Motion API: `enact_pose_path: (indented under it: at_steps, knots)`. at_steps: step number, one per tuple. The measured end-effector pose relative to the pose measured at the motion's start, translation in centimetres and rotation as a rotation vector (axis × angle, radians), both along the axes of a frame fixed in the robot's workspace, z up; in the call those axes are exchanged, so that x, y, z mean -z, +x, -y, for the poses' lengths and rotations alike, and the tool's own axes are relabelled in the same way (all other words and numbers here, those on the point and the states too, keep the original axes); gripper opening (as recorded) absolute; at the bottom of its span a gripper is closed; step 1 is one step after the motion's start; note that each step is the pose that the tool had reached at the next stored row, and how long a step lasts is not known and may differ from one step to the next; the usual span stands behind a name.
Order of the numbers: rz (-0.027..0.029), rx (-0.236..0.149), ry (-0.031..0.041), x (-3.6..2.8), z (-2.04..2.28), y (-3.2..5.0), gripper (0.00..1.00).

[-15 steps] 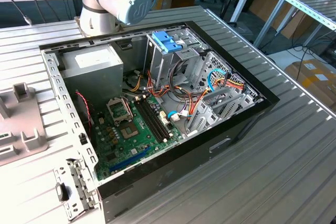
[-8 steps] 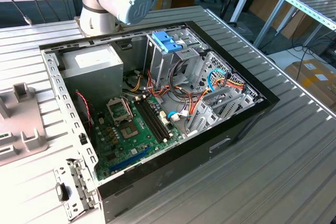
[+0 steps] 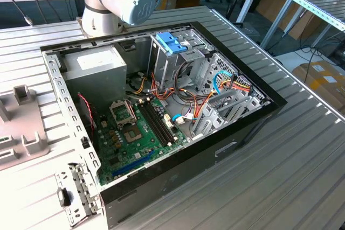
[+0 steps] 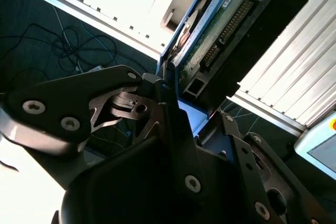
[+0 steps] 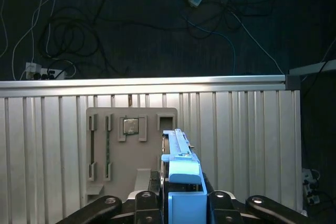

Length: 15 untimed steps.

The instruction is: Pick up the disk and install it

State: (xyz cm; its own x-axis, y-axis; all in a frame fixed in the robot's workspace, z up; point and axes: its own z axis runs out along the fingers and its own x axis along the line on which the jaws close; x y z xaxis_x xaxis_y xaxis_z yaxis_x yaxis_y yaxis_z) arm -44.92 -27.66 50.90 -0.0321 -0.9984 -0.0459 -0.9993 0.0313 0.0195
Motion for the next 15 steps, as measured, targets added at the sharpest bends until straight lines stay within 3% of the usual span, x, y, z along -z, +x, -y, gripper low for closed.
enact_pose_path:
  at_steps: [15]
  knots:
    - [-0.0001, 0.0, 0.0, 0.0, 0.86, 0.0, 0.37]
